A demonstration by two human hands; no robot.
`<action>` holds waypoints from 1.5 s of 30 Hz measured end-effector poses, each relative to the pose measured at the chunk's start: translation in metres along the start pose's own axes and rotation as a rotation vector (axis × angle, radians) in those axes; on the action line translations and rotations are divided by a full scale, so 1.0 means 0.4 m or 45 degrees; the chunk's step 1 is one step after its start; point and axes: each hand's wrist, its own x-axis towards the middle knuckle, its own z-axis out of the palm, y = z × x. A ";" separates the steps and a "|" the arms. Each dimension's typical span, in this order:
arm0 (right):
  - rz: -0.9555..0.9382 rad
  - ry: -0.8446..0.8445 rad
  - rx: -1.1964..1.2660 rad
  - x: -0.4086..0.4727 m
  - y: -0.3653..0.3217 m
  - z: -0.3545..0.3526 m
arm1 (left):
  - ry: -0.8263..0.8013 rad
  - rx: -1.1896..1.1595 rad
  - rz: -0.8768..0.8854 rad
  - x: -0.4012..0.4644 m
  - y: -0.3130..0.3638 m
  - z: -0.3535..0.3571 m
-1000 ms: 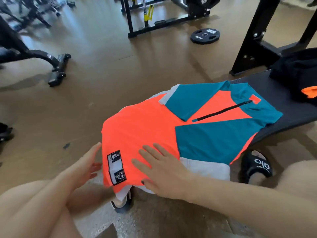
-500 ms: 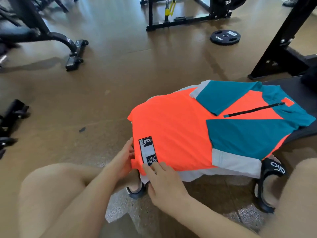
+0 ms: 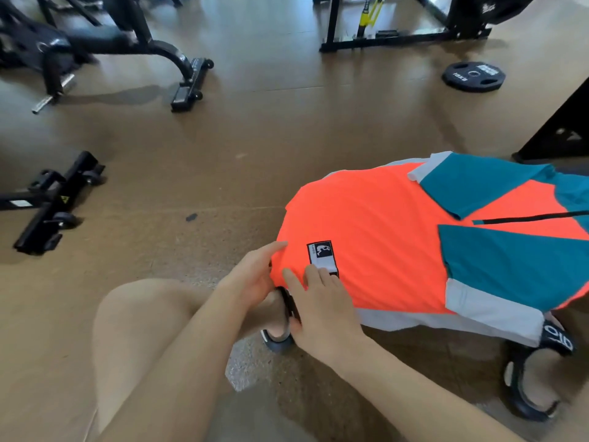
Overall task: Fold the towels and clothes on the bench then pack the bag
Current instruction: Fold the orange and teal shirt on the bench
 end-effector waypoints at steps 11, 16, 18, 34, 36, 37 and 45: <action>0.096 0.011 -0.229 0.041 -0.008 -0.029 | -0.209 0.061 0.335 -0.045 0.058 0.075; 0.125 0.024 -0.255 0.082 0.012 -0.062 | -0.328 0.081 0.302 -0.047 0.075 0.096; 0.140 0.031 -0.229 0.093 0.021 -0.074 | -0.348 0.158 0.254 -0.041 0.079 0.103; 0.358 0.240 0.450 0.047 0.189 -0.198 | 0.161 0.042 0.379 0.083 0.173 0.242; 0.377 0.288 0.643 0.035 0.233 -0.222 | 0.329 0.352 0.499 0.110 0.194 0.256; 0.402 0.284 0.746 0.027 0.262 -0.232 | 0.418 0.575 0.578 0.119 0.209 0.265; 0.818 0.035 1.159 -0.056 0.611 -0.309 | 0.215 1.386 0.980 0.146 0.327 0.576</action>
